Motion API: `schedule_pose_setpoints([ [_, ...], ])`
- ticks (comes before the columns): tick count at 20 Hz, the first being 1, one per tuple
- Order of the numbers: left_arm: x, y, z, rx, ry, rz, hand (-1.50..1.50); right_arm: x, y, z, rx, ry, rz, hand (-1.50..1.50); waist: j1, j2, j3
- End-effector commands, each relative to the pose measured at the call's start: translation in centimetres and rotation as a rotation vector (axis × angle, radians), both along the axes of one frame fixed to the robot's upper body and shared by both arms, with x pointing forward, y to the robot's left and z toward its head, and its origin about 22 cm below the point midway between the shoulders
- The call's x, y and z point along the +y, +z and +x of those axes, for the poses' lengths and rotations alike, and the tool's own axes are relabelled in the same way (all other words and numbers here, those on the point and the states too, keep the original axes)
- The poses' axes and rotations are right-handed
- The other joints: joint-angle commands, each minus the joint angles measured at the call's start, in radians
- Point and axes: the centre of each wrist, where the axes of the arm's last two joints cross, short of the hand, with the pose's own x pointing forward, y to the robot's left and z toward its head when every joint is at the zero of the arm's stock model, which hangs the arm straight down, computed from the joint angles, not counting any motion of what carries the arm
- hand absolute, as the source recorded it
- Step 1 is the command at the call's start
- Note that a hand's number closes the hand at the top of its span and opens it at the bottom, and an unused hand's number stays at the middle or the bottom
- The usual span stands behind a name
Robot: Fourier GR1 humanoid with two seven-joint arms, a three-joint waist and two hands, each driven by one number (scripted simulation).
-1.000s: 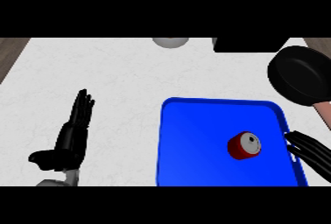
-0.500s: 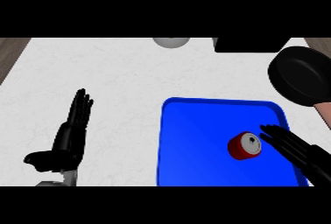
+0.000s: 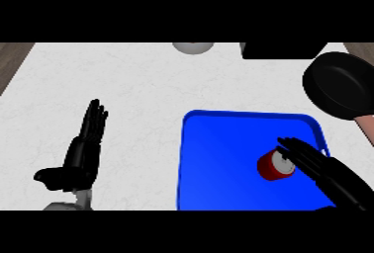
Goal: Pick the can from the tray and place it in the pot
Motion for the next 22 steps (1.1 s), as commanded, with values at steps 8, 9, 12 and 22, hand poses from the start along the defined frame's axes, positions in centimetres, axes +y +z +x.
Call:
schedule_pose_setpoints([
  [8,1.7,0.4,-0.3,-0.017,-0.015,0.021,0.0,0.0,-3.6,2.7,0.03,-0.019,-0.023,-1.5,0.002,0.0,0.0],
  [9,1.2,-0.4,1.3,0.005,-0.003,0.009,0.0,0.3,-2.0,2.3,0.021,-0.028,-0.008,-1.5,-0.002,0.0,0.0],
  [12,-0.3,0.3,0.8,0.012,0.004,0.0,0.0,1.7,-2.3,2.3,-0.142,-0.002,0.009,1.5,-0.002,-0.001,0.0],
  [22,-0.3,1.0,-0.5,-0.006,-0.002,0.015,0.0,1.5,-2.5,2.7,-0.25,0.017,0.062,1.5,0.0,-0.001,0.0],
])
